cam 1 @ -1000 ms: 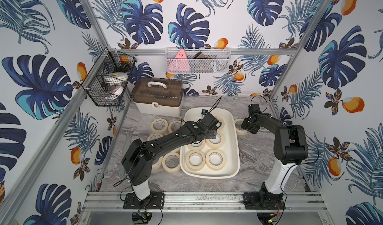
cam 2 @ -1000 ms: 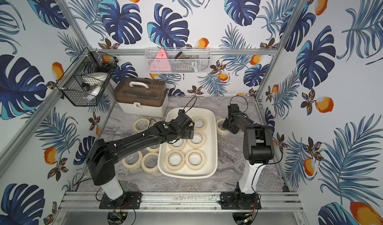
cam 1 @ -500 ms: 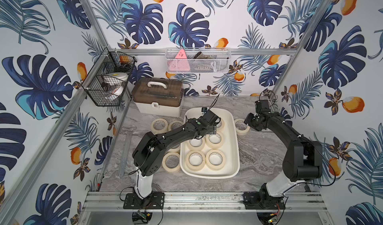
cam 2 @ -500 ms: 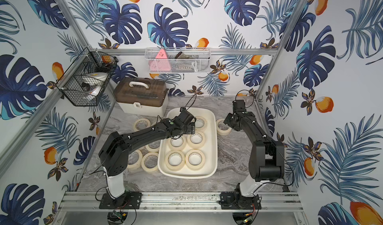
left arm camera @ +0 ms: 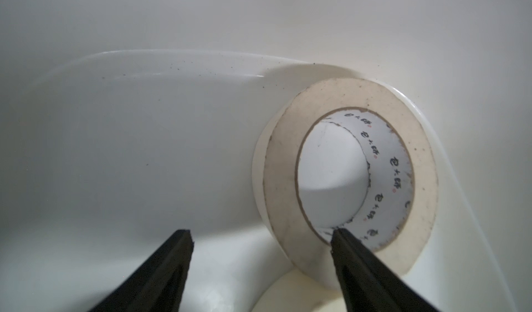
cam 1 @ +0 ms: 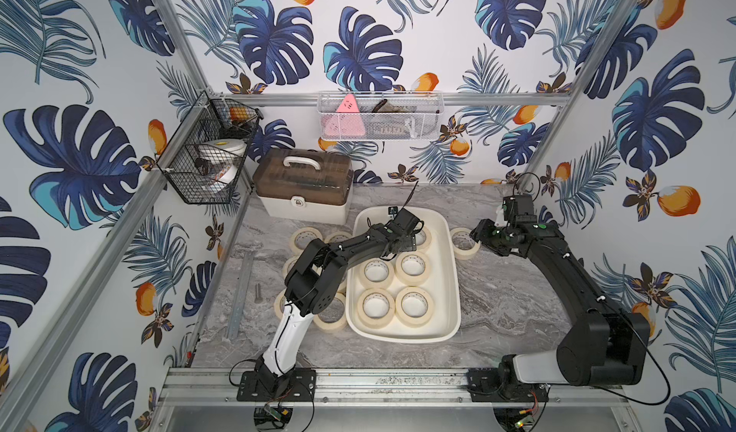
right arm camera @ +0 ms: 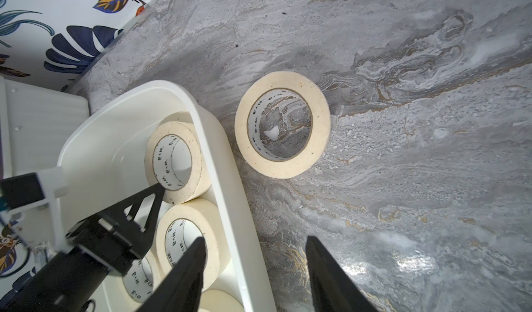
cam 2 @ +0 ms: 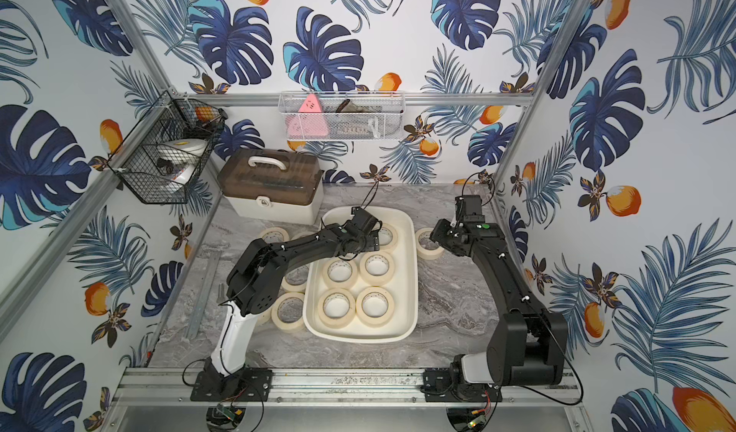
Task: Take out the art tape in the storage box
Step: Pick up the art tape from the storage box.
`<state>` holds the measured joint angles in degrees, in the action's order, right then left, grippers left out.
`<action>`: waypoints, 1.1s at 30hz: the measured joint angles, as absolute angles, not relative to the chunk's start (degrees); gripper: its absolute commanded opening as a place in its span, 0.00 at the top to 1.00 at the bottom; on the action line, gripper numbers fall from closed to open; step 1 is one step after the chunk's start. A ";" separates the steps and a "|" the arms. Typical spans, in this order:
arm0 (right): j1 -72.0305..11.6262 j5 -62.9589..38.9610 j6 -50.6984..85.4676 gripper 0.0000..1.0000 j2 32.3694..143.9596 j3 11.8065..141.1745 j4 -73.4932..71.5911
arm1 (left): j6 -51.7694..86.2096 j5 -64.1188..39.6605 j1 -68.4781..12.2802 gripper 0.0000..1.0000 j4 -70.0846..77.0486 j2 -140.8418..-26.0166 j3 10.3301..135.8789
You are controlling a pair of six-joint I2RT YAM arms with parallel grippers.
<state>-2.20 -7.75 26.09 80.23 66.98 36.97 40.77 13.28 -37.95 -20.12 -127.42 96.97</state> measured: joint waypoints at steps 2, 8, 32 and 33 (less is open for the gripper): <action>-2.20 -8.10 26.02 0.42 79.83 66.98 37.67 | 41.21 13.13 -37.43 0.23 -19.75 -129.25 98.65; -2.20 -8.45 25.89 0.42 78.11 66.61 38.59 | 41.85 13.52 -37.10 0.40 -19.70 -132.60 102.35; -2.20 -11.75 25.89 0.42 71.18 66.30 40.38 | 38.15 13.89 -37.65 0.93 -17.74 -119.39 94.43; -2.20 -12.12 25.91 0.42 70.76 66.28 40.36 | 37.52 14.20 -38.00 0.93 -17.82 -118.41 94.08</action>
<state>-2.20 -12.12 25.91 70.76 66.28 40.36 37.52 14.20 -38.00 -17.82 -118.41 94.08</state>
